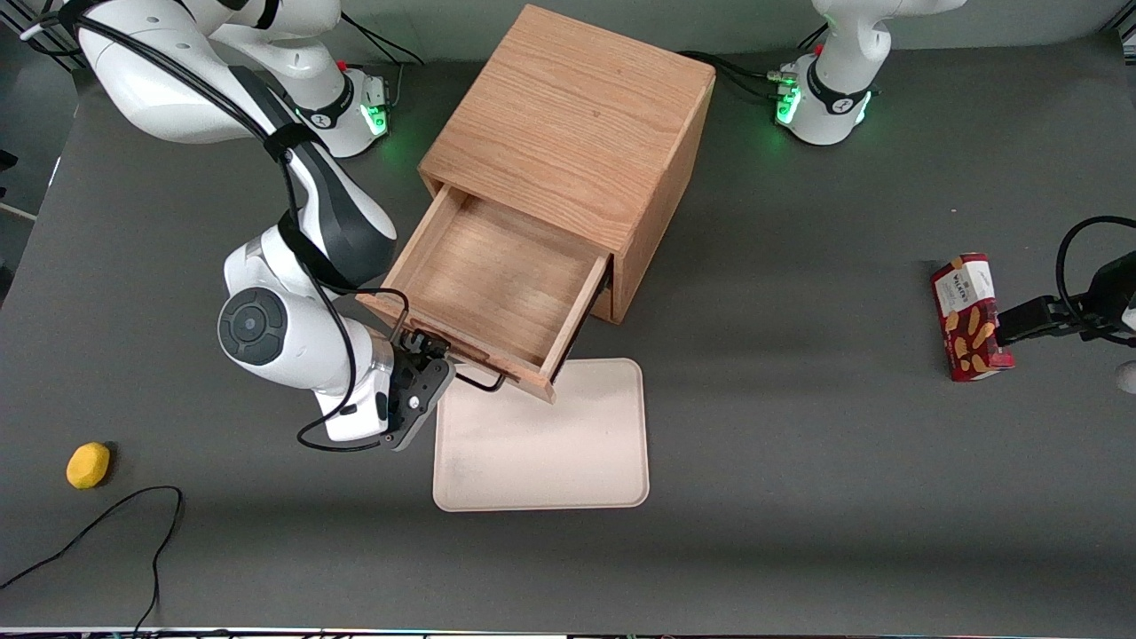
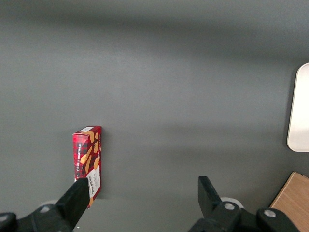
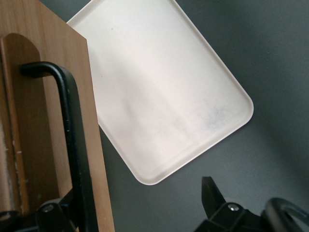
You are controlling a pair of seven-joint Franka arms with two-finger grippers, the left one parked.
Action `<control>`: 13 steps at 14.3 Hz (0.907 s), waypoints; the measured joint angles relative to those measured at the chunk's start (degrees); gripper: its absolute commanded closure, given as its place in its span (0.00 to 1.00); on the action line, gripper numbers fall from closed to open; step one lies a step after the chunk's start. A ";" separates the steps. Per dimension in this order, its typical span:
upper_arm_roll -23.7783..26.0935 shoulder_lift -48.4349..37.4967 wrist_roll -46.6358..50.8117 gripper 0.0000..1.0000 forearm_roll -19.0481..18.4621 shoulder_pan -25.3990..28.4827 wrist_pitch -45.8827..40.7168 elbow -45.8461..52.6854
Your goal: Open upper drawer
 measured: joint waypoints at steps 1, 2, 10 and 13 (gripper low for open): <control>0.01 0.01 0.00 0.00 0.07 0.01 -0.08 0.10; 0.02 0.00 0.00 0.00 0.21 0.01 -0.36 0.29; -0.39 -5.17 -2.02 0.00 3.32 -1.48 -13.84 5.63; -8.48 -12.85 -2.39 0.00 4.14 -2.41 -14.06 6.31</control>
